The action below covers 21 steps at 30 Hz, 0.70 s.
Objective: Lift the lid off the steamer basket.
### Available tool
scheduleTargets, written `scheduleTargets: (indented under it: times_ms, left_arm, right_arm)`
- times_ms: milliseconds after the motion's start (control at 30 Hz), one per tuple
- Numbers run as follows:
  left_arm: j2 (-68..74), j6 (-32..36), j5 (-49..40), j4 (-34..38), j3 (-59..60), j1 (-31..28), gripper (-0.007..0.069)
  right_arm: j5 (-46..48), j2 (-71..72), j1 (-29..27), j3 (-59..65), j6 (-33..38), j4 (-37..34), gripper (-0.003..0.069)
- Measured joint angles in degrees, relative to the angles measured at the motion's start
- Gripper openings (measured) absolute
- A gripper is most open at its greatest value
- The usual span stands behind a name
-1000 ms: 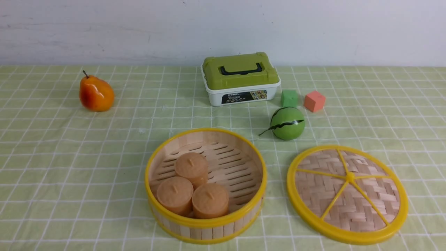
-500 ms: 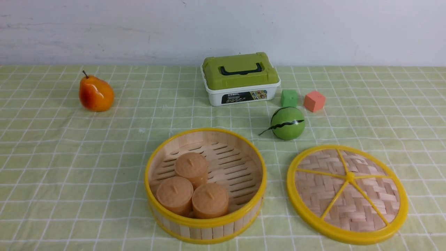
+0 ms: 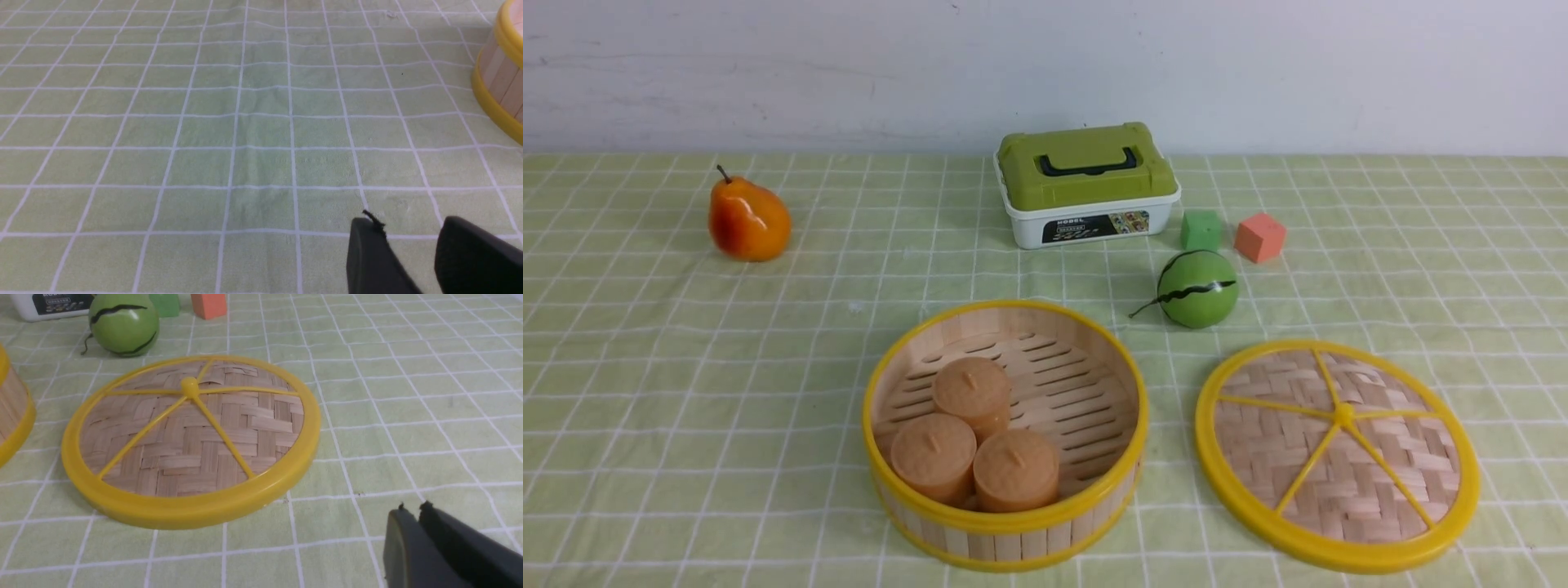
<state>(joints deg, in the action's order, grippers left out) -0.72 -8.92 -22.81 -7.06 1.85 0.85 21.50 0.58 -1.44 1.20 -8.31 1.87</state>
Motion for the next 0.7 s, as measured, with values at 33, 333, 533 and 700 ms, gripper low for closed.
scheduleTargets:
  times_ms: [33, 333, 533, 700]
  left_arm:
    - [0.0, 0.0, 0.0, 0.0, 0.0, 0.0, 0.0239]
    - [0.0, 0.0, 0.0, 0.0, 0.0, 0.0, 0.0239]
    - [0.0, 0.0, 0.0, 0.0, 0.0, 0.0, 0.0239]
    - [0.0, 0.0, 0.0, 0.0, 0.0, 0.0, 0.0239]
  right_arm:
    - [0.0, 0.0, 0.0, -0.1, 0.0, 0.0, 0.0022]
    - [0.4, 0.0, 0.0, -0.1, 0.0, 0.0, 0.0031]
    - [0.4, 0.0, 0.0, -0.1, 0.0, 0.0, 0.0038]
    - [0.4, 0.0, 0.0, -0.1, 0.0, 0.0, 0.0047]
